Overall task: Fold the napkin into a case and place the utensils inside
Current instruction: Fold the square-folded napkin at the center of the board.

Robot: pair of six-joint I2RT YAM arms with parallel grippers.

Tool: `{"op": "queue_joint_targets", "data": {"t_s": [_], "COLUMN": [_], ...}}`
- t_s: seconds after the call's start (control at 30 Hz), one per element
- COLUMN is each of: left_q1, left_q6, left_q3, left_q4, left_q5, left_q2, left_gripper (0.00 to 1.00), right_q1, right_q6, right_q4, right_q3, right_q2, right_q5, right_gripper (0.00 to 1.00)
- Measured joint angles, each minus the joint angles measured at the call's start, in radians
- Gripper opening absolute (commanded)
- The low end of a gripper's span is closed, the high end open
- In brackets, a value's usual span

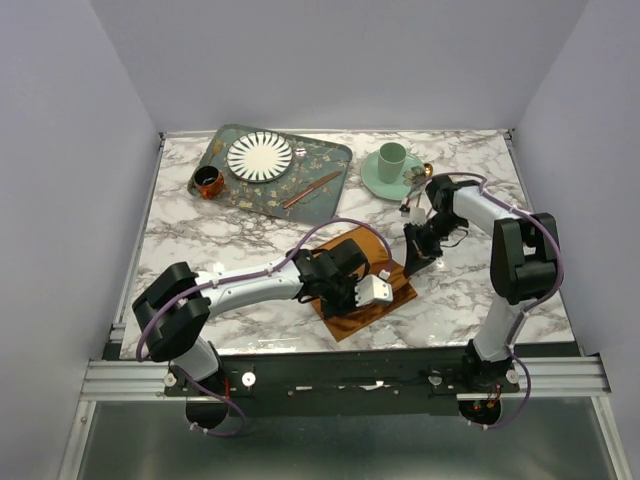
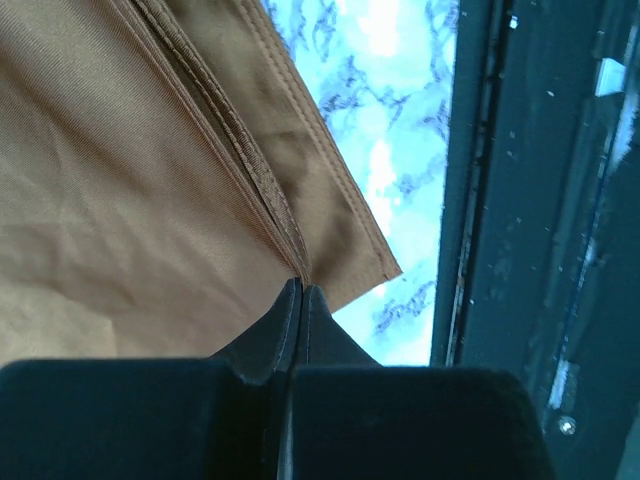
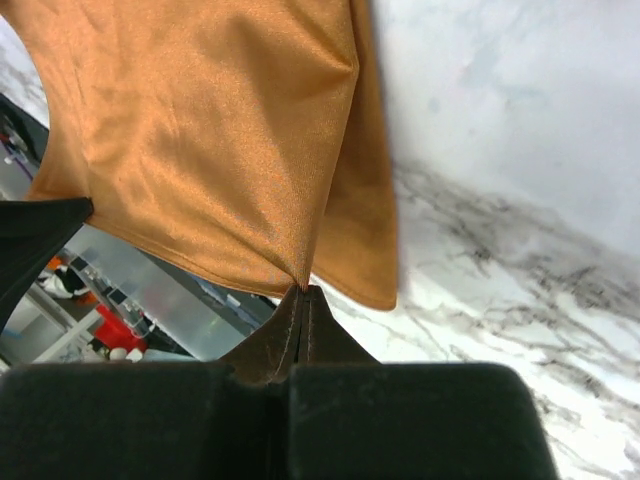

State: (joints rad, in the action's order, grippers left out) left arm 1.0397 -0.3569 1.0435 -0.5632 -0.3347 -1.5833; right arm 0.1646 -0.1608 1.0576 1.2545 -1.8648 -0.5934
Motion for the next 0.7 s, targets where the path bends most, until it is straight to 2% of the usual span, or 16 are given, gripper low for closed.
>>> {"op": "queue_joint_targets", "data": {"t_s": [0.27, 0.47, 0.7], "left_q1": [0.018, 0.032, 0.032], "left_q6": [-0.004, 0.003, 0.006], "left_q3": [0.002, 0.001, -0.01], "left_q4": [-0.04, -0.021, 0.01], "left_q5": [-0.011, -0.015, -0.014], "left_q2": [0.01, -0.037, -0.11], "left_gripper": [0.0, 0.0, 0.0], "right_q1": [0.007, 0.016, 0.042], "right_q6": [-0.015, -0.016, -0.016], "right_q4": [0.011, 0.005, -0.003], "right_q3": [-0.062, -0.068, -0.061], "right_q2": [0.01, -0.024, -0.064], "right_q5": [0.014, 0.049, 0.084], "right_gripper": [0.01, 0.01, 0.07]}}
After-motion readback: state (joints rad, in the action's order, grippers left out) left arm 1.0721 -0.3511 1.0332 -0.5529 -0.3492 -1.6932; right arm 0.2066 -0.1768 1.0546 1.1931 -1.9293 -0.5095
